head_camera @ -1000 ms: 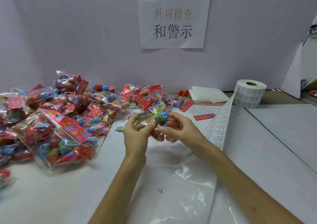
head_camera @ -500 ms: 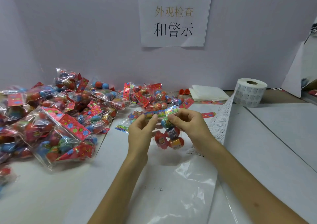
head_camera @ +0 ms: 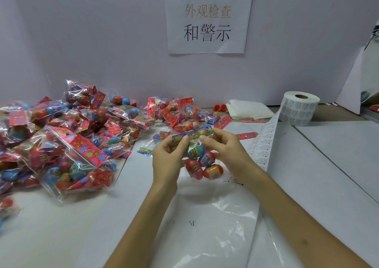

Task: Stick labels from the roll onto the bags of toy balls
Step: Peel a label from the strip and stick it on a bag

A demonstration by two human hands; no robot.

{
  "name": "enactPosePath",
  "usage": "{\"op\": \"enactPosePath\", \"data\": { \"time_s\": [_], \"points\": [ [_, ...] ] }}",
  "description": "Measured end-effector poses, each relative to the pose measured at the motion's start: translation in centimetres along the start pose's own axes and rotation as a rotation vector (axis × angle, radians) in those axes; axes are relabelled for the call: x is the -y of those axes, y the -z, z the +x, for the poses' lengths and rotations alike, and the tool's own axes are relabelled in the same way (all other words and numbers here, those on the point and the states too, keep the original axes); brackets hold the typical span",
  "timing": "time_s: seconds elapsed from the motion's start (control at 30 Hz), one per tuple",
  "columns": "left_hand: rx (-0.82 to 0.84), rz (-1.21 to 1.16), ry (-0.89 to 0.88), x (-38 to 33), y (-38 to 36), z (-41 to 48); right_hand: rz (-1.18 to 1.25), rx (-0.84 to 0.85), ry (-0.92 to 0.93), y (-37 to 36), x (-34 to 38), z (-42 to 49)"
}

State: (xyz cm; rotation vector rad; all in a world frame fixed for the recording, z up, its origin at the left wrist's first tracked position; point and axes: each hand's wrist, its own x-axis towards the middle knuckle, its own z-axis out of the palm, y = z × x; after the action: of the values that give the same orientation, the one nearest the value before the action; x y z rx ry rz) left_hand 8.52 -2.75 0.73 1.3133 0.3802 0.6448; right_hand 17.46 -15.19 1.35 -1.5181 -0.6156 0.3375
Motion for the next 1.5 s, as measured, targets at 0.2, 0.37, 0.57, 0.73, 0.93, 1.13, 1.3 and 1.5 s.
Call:
{"op": "enactPosePath", "data": {
  "time_s": [0.2,0.37,0.57,0.73,0.93,1.13,1.3,1.5],
  "points": [
    [-0.06,0.015,-0.051,0.3,0.0,0.1,-0.026,0.072,-0.096,-0.2,0.0,0.0],
    [-0.147,-0.018,-0.07,0.3,0.2,0.3,-0.025,0.117,-0.128,-0.5,-0.3,-0.1],
    [-0.062,-0.059,-0.06,-0.1,0.2,0.1,0.034,0.066,-0.061,-0.7,-0.7,-0.1],
    [0.0,-0.05,-0.068,-0.2,-0.1,-0.2,0.031,0.1,-0.052,-0.5,-0.5,-0.1],
    [-0.027,-0.037,-0.073,-0.1,0.2,0.0,0.007,0.16,-0.099,-0.9,-0.3,-0.2],
    [-0.033,0.011,-0.109,0.1,-0.1,-0.2,-0.018,0.158,-0.088,-1.1,-0.4,-0.3],
    [0.006,0.029,-0.111,0.2,-0.1,0.0,-0.011,0.145,-0.068,-0.2,-0.4,-0.2],
    [0.098,0.059,0.083,0.2,0.3,0.3,-0.049,-0.017,-0.053,-0.2,0.0,-0.1]
  ]
}}
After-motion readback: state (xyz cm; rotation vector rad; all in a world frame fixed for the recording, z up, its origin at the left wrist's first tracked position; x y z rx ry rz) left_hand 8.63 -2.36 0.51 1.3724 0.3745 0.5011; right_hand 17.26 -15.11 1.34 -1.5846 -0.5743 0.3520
